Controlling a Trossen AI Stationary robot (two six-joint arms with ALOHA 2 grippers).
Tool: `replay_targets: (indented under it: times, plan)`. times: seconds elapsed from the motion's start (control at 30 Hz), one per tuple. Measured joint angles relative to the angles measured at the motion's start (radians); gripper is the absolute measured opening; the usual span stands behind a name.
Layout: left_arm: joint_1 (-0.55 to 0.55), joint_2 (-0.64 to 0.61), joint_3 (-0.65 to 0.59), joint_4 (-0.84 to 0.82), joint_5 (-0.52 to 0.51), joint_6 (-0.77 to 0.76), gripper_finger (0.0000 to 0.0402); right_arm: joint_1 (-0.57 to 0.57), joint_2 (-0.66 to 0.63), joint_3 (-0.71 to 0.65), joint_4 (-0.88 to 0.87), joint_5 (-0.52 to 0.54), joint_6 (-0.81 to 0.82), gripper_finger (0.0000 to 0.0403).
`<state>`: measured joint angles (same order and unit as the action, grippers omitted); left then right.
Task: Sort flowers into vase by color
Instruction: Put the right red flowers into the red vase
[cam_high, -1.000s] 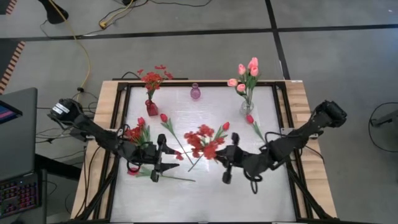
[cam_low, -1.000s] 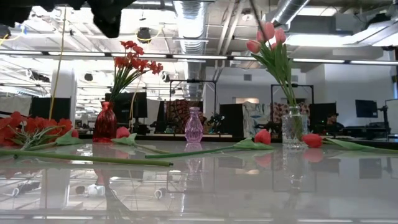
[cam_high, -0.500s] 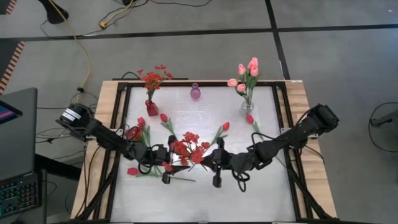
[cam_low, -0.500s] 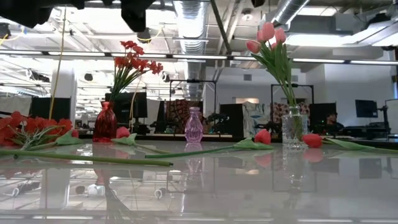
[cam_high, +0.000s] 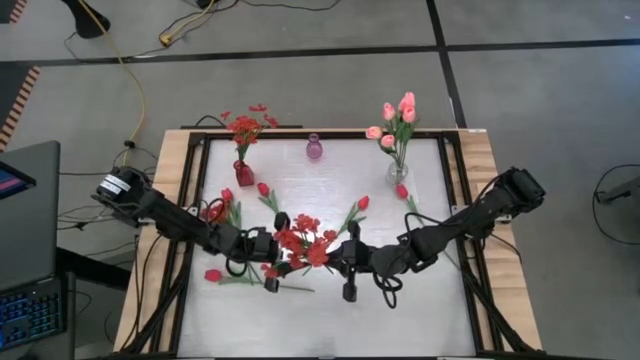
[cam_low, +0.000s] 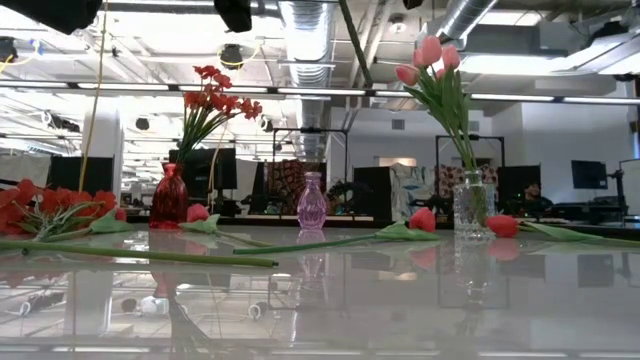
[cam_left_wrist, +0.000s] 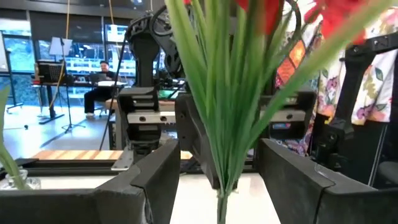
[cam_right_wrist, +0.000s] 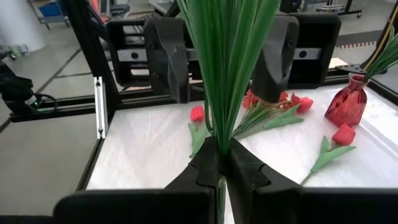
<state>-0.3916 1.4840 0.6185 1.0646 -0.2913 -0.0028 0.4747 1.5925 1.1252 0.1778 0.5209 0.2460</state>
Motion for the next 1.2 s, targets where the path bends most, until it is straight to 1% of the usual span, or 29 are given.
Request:
replay_targets:
  times: [0.17, 0.3, 0.37, 0.53, 0.7, 0.83, 0.9, 1.0, 1.2]
  plan:
    - [0.023, 0.0, 0.013, 0.0, 0.011, -0.01, 0.0203, -0.006, 0.0, 0.0, 0.002, 0.0, -0.019, 0.004]
    - [0.047, 0.0, 0.024, -0.002, 0.073, -0.039, 0.0203, -0.024, 0.0, 0.0, 0.002, 0.0, -0.019, 0.004]
    - [0.058, 0.0, 0.026, -0.006, 0.085, -0.056, 0.0203, -0.035, 0.0, 0.0, 0.002, 0.0, -0.02, 0.004]
    - [0.075, 0.0, 0.026, -0.038, 0.078, -0.092, 0.0203, -0.047, 0.0, 0.0, 0.003, 0.0, -0.043, 0.004]
    - [0.08, 0.006, 0.026, -0.037, 0.075, -0.099, 0.0203, -0.061, 0.0, 0.0, 0.004, -0.025, -0.045, 0.004]
    - [0.084, 0.006, 0.026, -0.034, 0.071, -0.109, 0.0202, -0.069, 0.0, 0.0, 0.004, -0.025, -0.045, 0.004]
    - [0.085, 0.006, 0.026, -0.034, 0.07, -0.111, 0.0194, -0.073, 0.0, 0.0, 0.004, -0.026, -0.045, 0.004]
    - [0.084, 0.006, 0.026, -0.035, 0.075, -0.11, 0.0172, -0.075, 0.0, 0.0, 0.003, -0.026, -0.045, 0.004]
    - [0.085, 0.006, 0.026, -0.023, 0.075, -0.089, 0.0105, -0.078, -0.001, 0.0, 0.003, -0.027, -0.045, 0.0042]
